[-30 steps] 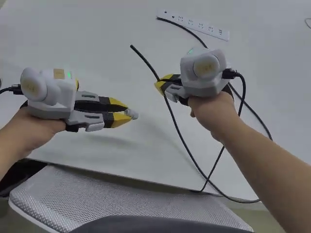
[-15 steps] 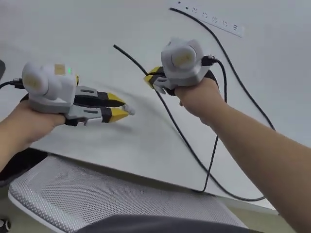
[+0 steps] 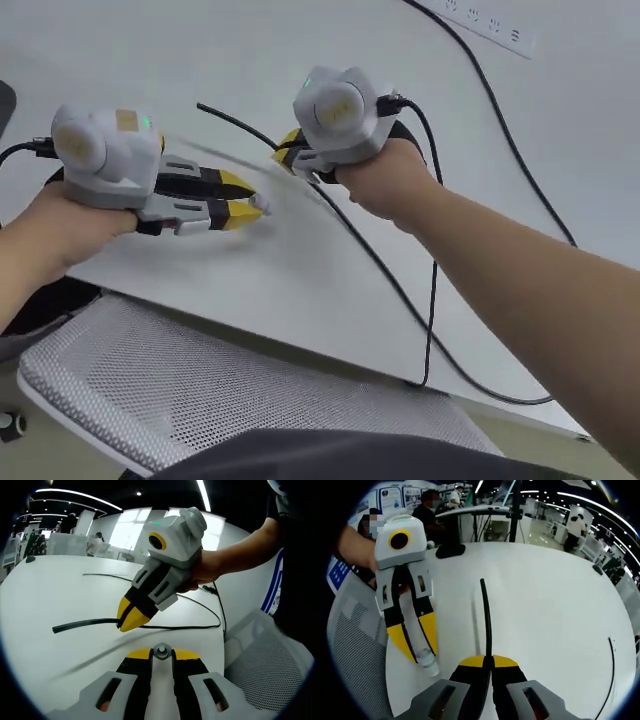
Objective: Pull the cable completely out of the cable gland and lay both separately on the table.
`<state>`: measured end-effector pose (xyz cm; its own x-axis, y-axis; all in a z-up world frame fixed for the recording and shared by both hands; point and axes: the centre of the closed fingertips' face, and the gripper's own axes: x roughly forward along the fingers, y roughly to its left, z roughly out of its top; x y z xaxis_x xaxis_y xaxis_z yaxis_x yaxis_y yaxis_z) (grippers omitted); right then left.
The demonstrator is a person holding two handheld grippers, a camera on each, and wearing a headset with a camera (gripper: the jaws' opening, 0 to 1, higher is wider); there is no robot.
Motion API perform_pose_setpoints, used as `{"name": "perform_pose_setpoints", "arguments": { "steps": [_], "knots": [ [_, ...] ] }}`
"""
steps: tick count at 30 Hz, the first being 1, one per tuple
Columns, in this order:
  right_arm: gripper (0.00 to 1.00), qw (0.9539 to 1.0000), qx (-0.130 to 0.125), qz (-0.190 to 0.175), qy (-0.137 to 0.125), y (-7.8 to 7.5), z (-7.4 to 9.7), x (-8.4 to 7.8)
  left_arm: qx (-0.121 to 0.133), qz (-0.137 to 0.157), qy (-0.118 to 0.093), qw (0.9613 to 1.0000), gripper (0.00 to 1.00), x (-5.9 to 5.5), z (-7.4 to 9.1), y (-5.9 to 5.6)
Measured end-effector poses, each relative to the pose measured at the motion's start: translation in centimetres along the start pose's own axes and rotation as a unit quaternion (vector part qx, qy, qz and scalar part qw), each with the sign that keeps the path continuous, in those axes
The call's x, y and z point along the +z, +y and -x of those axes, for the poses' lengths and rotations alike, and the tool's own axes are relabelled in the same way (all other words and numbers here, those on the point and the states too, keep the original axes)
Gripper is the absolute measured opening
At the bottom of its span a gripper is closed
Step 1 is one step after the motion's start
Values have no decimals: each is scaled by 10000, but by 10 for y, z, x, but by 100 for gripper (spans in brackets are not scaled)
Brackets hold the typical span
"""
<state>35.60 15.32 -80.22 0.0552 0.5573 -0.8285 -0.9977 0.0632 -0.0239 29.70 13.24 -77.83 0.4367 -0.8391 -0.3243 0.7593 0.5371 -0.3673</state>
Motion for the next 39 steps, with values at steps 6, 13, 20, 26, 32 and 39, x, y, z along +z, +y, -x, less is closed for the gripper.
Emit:
{"name": "perform_pose_setpoints", "arguments": {
  "steps": [6,13,20,26,32,39],
  "knots": [
    [0,9998,108,136,94,5,-10,-2,50,86,33,9999,15,-12,-1,5],
    [0,9995,209,157,178,9,-17,-4,75,149,64,9998,15,-18,-1,9],
    [0,9996,216,120,165,10,-19,-3,83,153,95,9998,15,-22,-1,10],
    [0,9995,194,183,173,10,-20,-2,153,109,234,9995,15,-29,-1,13],
    [0,9994,141,240,191,11,-20,-2,202,112,251,9994,16,-30,1,14],
    [0,9993,94,267,247,12,-21,-1,218,99,285,9993,16,-31,2,15]
  ]
}}
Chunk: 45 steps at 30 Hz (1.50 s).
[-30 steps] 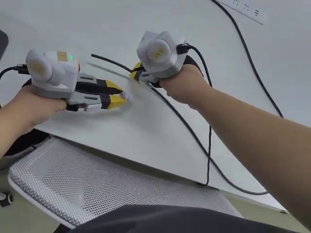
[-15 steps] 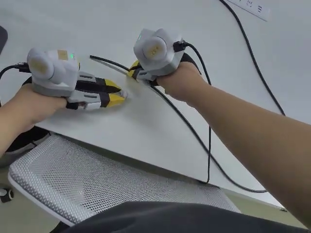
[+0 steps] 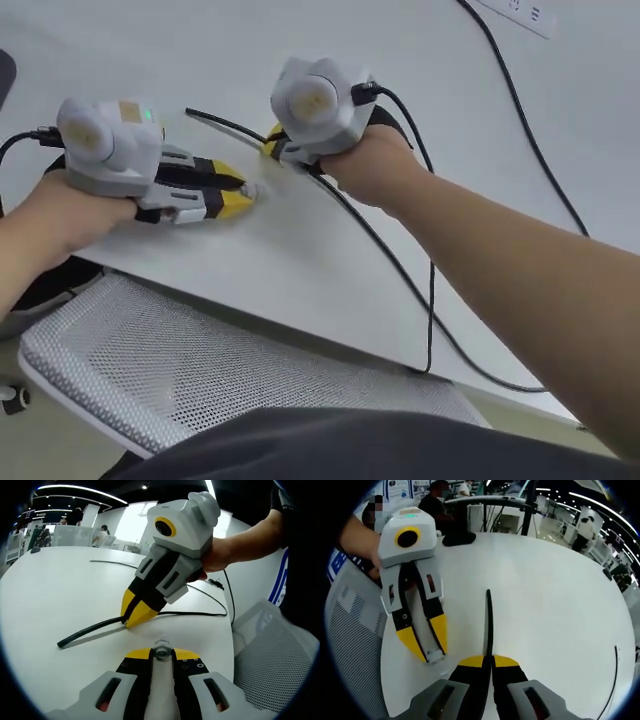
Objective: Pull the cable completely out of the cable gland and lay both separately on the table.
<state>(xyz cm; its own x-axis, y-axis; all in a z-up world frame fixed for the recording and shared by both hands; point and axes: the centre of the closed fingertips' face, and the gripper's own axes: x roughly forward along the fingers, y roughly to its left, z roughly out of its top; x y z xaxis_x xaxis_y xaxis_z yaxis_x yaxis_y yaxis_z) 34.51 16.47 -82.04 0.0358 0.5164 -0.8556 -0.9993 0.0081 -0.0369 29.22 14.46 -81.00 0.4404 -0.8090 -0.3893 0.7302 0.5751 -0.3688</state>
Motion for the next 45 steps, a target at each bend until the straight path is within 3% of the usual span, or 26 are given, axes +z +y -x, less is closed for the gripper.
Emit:
{"name": "perform_pose_setpoints", "arguments": {
  "steps": [14,25,28,32,42,45],
  "knots": [
    [9,9997,-155,-147,-133,-1,10,8,69,41,2,10000,19,2,5,0],
    [18,9975,-289,-481,-434,-1,40,14,158,80,-14,9998,24,8,11,-2],
    [20,9962,-332,-603,-535,1,50,12,229,168,-126,9995,29,14,14,-3],
    [24,9945,-389,-753,-612,1,60,6,234,158,-90,9996,29,15,16,-6],
    [35,9828,-625,-1408,-1020,4,102,-13,263,333,-121,9990,34,27,24,-22],
    [38,9760,-717,-1654,-1219,5,119,-18,273,318,-113,9991,36,32,28,-29]
  ]
}}
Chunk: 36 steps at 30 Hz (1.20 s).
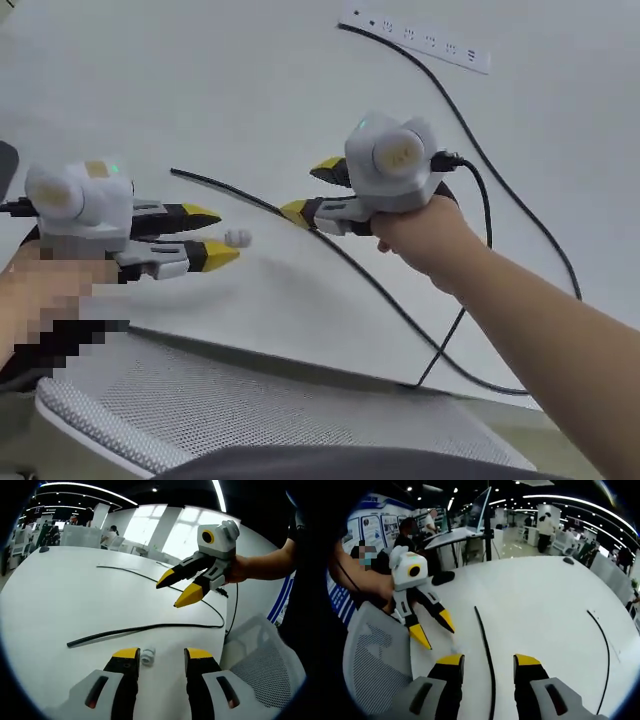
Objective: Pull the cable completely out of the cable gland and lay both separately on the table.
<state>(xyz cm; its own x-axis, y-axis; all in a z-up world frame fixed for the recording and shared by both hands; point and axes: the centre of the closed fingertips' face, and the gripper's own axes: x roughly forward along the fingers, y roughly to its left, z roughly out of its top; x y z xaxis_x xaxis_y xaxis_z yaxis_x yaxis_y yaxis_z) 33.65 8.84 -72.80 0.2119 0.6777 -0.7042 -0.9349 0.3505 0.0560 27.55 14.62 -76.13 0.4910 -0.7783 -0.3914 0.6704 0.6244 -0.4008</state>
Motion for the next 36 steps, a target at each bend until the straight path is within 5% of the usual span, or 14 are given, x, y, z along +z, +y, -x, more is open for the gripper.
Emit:
{"name": "perform_pose_setpoints", "arguments": {
  "steps": [22,30,36],
  "knots": [
    [53,9933,-345,-749,-812,1,92,-32,146,-334,68,9993,56,31,25,-28],
    [61,9892,-390,-979,-1022,17,113,-57,228,-450,79,9987,64,34,30,-32],
    [69,9885,-350,-1046,-1032,29,117,-79,167,-522,207,9983,67,26,34,-38]
  ]
}}
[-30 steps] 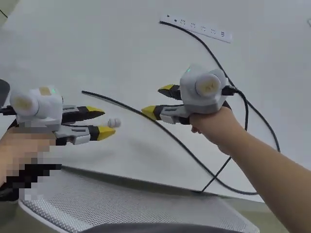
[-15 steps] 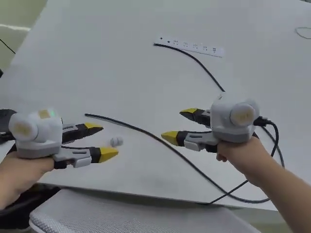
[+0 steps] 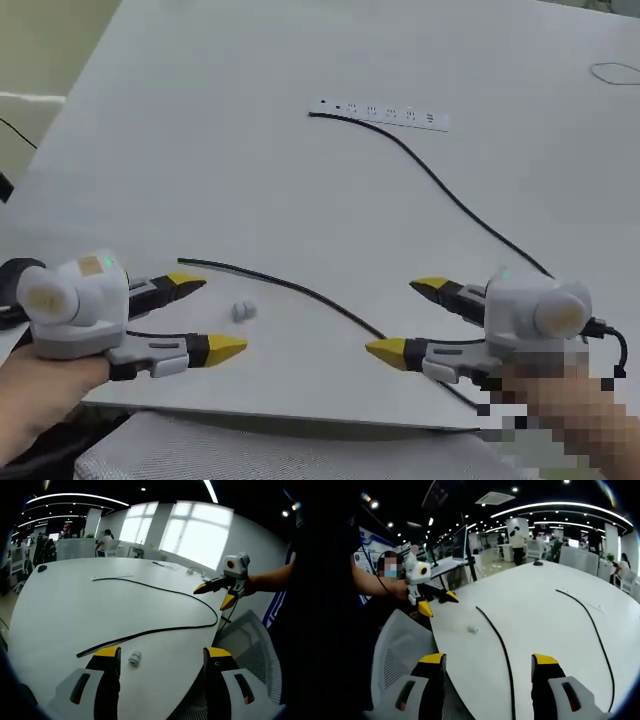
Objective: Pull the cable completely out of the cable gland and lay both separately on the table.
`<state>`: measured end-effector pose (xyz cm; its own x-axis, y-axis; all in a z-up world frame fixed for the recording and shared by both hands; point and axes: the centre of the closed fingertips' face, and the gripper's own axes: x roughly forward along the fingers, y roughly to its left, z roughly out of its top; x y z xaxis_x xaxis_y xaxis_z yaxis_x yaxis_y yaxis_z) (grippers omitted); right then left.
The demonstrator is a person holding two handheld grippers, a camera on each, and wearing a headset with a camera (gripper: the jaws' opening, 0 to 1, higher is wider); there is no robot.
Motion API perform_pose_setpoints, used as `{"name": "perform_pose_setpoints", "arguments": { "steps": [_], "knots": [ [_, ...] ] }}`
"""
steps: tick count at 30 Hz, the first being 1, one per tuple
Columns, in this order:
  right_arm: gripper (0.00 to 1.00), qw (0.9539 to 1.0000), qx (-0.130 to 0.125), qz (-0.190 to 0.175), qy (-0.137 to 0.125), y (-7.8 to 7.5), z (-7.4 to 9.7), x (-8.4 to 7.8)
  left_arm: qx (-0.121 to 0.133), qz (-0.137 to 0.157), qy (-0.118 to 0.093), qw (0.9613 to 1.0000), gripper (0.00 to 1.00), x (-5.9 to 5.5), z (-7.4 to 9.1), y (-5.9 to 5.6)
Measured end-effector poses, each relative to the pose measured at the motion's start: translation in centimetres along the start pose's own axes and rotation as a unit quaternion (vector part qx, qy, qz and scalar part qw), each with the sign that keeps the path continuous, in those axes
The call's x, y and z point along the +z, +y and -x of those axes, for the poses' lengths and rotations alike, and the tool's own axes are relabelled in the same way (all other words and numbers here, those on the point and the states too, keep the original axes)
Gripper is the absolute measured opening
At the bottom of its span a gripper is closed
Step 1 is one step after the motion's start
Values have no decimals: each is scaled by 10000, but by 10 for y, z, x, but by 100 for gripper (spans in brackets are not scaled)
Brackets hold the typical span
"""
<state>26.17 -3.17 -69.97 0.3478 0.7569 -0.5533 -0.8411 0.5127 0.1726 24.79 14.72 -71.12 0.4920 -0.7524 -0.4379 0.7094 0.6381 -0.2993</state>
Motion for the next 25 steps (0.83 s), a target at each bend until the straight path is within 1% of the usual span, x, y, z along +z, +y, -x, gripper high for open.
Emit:
{"name": "perform_pose_setpoints", "arguments": {
  "steps": [3,5,6,7,8,10,11,12,14,15,16,17,18,20,22,24,25],
  "knots": [
    [74,10000,3,13,11,3,4,-11,-76,-32,81,9999,71,-5,2,-5],
    [77,10000,31,-79,33,6,5,-17,-142,-30,91,9999,72,-6,3,-8],
    [79,9999,43,-89,75,7,5,-22,-191,28,118,9997,73,-7,4,-10],
    [82,9998,69,-75,173,9,5,-28,-204,64,144,9997,74,-9,4,-11],
    [84,9997,83,-54,222,11,5,-32,-205,66,153,9997,76,-9,4,-12],
    [87,9993,82,51,358,13,5,-40,-231,52,126,9996,81,-9,5,-14],
    [89,9992,90,53,374,14,6,-42,-247,63,124,9996,85,-9,5,-15],
    [91,9992,88,40,378,14,6,-43,-276,122,120,9995,88,-10,4,-16],
    [94,9994,86,-144,312,15,7,-41,-241,135,254,9993,91,-16,4,-15],
    [96,9995,67,-172,269,15,7,-40,-245,150,319,9991,92,-19,5,-15],
    [97,9995,77,-179,268,16,7,-40,-232,133,334,9991,92,-19,5,-15],
    [99,9994,94,-203,268,17,7,-39,-226,134,404,9988,93,-23,5,-15],
    [99,9993,123,-223,283,19,7,-39,-230,148,432,9987,94,-24,5,-15],
    [99,9994,102,-166,290,19,7,-39,-233,222,474,9984,99,-27,5,-15],
    [99,9992,148,-209,323,20,7,-41,-227,208,505,9982,99,-29,5,-14],
    [99,9992,148,-195,320,21,8,-41,-248,292,541,9978,99,-30,6,-14],
    [99,9992,156,-186,320,22,8,-41,-228,285,552,9978,99,-30,6,-12]
  ]
}}
